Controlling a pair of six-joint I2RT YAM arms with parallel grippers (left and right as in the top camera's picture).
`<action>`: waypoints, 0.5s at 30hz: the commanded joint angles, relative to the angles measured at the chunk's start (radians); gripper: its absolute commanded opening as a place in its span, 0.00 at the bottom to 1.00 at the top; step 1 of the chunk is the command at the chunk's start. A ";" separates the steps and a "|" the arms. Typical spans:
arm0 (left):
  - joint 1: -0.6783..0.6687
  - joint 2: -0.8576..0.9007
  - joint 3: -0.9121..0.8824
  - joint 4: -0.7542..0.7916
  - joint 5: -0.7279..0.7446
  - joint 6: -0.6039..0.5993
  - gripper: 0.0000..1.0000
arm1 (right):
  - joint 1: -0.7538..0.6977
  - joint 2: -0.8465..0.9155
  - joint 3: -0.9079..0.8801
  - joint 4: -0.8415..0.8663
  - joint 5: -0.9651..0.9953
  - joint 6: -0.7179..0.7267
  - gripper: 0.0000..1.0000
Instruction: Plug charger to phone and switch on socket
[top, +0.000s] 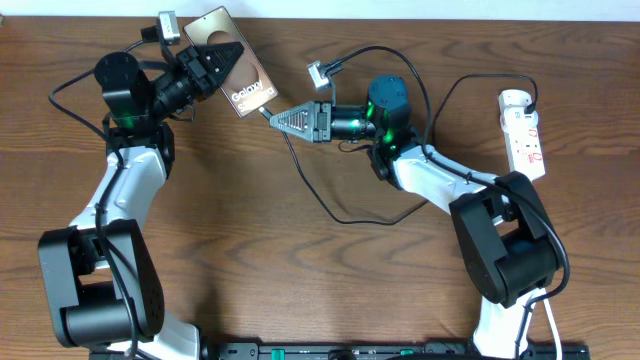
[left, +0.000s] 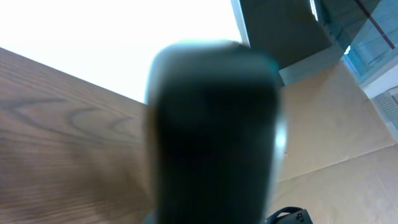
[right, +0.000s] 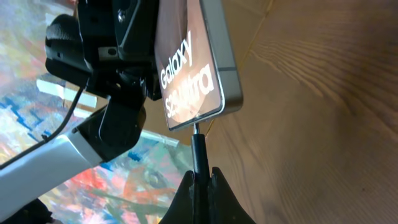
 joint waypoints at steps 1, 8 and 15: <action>-0.022 -0.005 0.010 0.009 0.069 -0.021 0.07 | -0.022 0.004 0.017 0.007 0.131 0.026 0.01; -0.022 -0.005 0.010 0.009 0.027 -0.055 0.07 | -0.022 0.004 0.018 0.012 0.136 0.032 0.01; -0.022 -0.005 0.010 0.009 0.020 -0.054 0.07 | -0.020 0.004 0.019 0.012 0.155 0.042 0.01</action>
